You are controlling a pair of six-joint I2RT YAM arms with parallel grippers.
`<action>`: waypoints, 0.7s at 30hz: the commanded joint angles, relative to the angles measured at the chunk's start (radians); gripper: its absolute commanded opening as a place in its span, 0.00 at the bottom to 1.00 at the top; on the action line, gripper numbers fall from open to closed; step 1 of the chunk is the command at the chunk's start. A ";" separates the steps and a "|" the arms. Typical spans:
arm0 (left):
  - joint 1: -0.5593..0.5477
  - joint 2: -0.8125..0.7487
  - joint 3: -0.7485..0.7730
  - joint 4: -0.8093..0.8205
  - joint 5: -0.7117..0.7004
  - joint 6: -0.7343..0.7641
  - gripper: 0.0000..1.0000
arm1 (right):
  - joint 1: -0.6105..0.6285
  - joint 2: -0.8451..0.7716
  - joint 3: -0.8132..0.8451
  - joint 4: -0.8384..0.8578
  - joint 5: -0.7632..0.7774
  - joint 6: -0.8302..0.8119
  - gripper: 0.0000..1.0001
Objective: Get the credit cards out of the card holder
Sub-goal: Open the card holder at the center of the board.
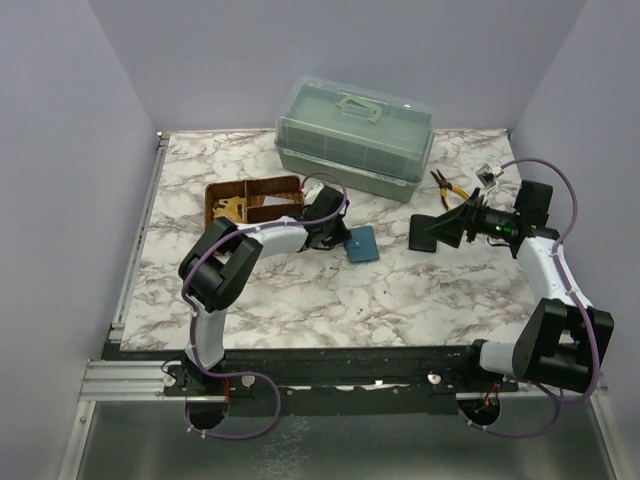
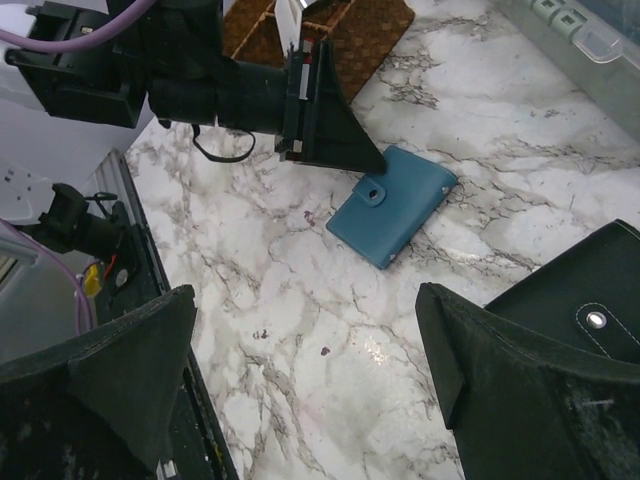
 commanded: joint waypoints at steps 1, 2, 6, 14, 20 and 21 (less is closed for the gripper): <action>0.006 0.003 -0.048 0.060 0.068 -0.042 0.17 | 0.006 0.020 -0.020 0.031 -0.044 0.017 1.00; 0.007 0.004 -0.052 0.083 0.071 -0.046 0.14 | 0.006 0.022 -0.021 0.033 -0.046 0.018 1.00; 0.008 -0.016 -0.078 0.122 0.073 -0.041 0.00 | 0.009 0.026 -0.032 0.045 -0.054 0.026 1.00; 0.009 -0.199 -0.314 0.526 0.121 0.011 0.00 | 0.099 0.077 -0.072 0.127 -0.047 0.111 1.00; -0.002 -0.264 -0.433 0.773 0.174 0.038 0.00 | 0.182 0.157 -0.119 0.274 0.019 0.277 1.00; -0.005 -0.275 -0.445 0.797 0.178 0.045 0.00 | 0.191 0.164 -0.130 0.309 0.028 0.300 1.00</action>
